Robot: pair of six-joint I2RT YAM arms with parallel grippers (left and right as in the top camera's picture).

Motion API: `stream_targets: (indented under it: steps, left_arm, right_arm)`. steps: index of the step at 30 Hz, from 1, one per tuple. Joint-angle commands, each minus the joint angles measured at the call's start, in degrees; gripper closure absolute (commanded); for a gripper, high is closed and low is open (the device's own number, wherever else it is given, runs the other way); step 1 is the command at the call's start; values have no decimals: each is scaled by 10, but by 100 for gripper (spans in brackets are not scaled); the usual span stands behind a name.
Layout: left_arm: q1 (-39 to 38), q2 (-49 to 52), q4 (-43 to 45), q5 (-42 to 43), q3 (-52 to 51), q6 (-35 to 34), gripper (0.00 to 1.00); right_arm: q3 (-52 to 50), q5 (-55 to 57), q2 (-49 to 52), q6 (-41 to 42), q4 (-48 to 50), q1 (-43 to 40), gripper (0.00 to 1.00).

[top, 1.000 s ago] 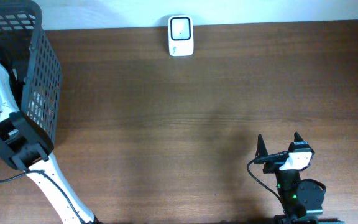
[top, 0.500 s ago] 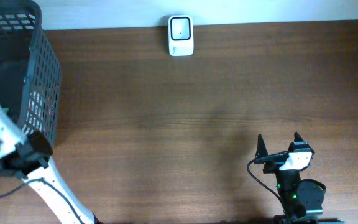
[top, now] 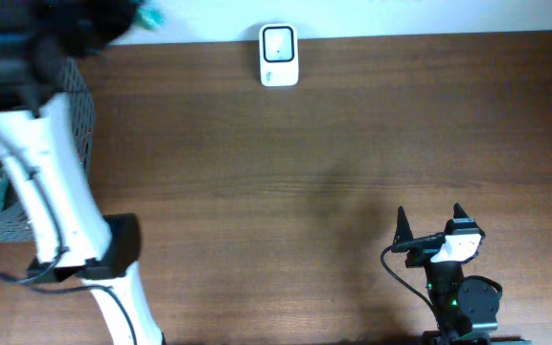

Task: Scan the item barcode
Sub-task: 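Grasp the Kleenex pack with the left gripper and place it on the table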

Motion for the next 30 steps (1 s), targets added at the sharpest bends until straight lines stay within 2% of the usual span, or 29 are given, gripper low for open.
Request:
stream_targets:
  steps: [1,5,10,14,17,21,23,25,26,28,30]
  left_arm:
    - [-121,23,-16,-145,-56,14,100]
    - [-224,45,13,-249,-169,11,100]
    - [-307,105,121,-268,-315,7,100]
    - [-322,149,196,-268,-387,-32,100]
    - [-321,187,202,-270,-390,-35,100]
    - [-321,204,180,-270,-394,-84,100]
    - [-321,204,164,-267,-394,-84,83]
    - [-322,203,148,-268,-394,-84,76]
    - [-321,202,137,-267,-388,-84,68]
    - [-314,192,106,-268,-350,-83,60]
    - [-305,181,82,-268,-300,-71,59]
  right_arm:
    - [-4,1,-4,-2,-2,-3,1]
    - [-4,1,-4,-2,-2,-3,2]
    - [-4,1,-4,-2,-2,-3,1]
    - [-4,1,-4,-2,-2,-3,1]
    - [-4,1,-4,-2,-2,-3,1]
    - [-4,1,-4,-2,-2,-3,1]
    - [-4,1,-4,-2,-2,-3,1]
    - [-4,1,-4,-2,-2,-3,1]
    - [-4,1,-4,-2,-2,-3,1]
    - [-4,1,-4,-2,-2,-3,1]
    - [-4,1,-4,-2,-2,-3,1]
